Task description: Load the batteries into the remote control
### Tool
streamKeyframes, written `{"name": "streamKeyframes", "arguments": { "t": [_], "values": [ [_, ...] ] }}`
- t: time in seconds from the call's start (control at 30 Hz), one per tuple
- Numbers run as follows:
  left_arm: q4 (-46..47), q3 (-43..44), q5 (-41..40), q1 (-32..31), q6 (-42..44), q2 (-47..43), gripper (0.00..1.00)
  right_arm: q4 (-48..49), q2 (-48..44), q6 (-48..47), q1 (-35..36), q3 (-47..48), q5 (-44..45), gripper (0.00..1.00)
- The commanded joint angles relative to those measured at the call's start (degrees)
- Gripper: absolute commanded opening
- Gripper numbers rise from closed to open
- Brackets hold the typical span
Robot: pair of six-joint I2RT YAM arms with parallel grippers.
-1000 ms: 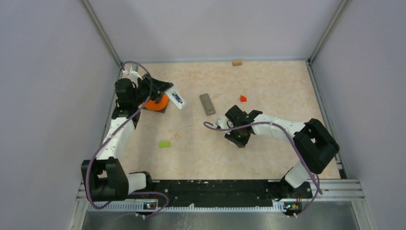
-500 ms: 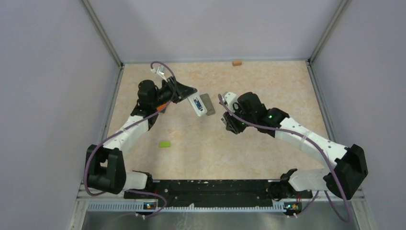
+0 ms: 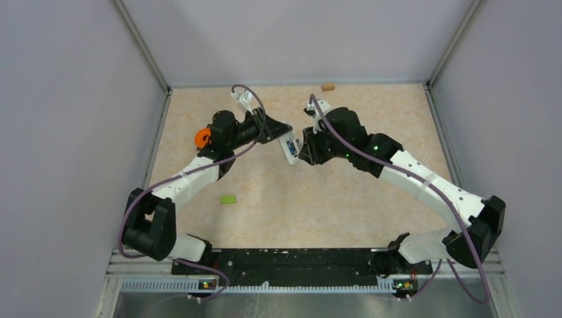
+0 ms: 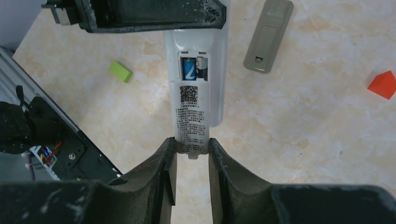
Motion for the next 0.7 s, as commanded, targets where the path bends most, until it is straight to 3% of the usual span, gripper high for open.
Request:
{"name": "streamKeyframes", "arguments": {
  "t": [0.0,0.67],
  "values": [
    [3.75,2.63,-1.87,-0.77,2.6,-0.96,0.0,-2.03,2.75,5.6,0.95,4.01,3.11,0.23],
    [1.86,1.85,-0.38,-1.32,3.6,-2.99,0.0,-4.28,9.78,5.87,3.11,10.44,5.2,0.24]
  ]
}}
